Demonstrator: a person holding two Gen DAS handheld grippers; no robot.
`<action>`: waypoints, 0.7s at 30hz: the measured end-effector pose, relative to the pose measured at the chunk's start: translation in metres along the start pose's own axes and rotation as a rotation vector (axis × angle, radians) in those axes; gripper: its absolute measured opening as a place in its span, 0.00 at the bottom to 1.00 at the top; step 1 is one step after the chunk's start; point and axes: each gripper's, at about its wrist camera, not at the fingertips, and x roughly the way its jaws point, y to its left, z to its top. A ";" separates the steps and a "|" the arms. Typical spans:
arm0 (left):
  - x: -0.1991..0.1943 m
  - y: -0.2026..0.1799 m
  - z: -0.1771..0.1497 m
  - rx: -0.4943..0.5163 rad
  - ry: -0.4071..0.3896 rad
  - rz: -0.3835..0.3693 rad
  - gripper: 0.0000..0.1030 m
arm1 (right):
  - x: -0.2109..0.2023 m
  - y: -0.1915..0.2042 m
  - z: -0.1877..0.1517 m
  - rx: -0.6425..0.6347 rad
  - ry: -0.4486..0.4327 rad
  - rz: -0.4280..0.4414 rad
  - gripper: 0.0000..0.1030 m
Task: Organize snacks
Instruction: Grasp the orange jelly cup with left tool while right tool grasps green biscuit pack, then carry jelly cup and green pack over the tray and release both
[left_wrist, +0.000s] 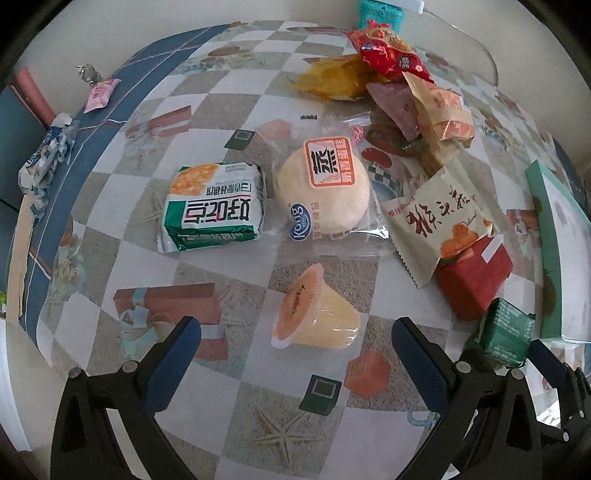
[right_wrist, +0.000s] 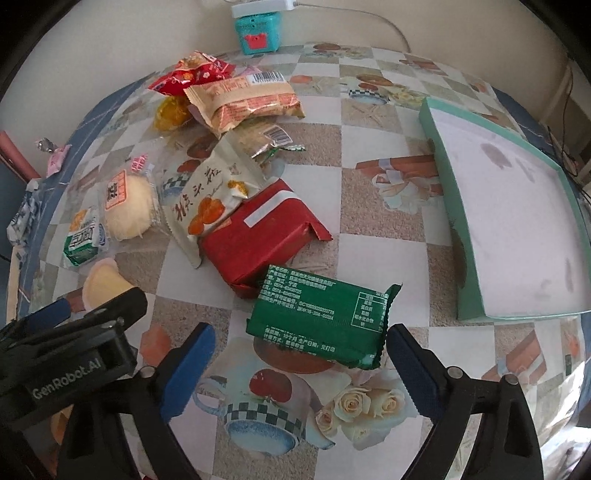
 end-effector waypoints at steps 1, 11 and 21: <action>0.002 0.001 0.002 0.000 0.003 0.001 1.00 | 0.002 0.000 0.000 0.000 0.004 0.000 0.91; 0.005 0.000 0.003 0.006 0.005 -0.007 0.74 | 0.008 -0.002 0.003 0.010 0.011 -0.006 0.74; 0.009 0.000 -0.003 0.000 0.017 -0.023 0.48 | 0.005 -0.004 0.000 0.010 0.008 0.005 0.71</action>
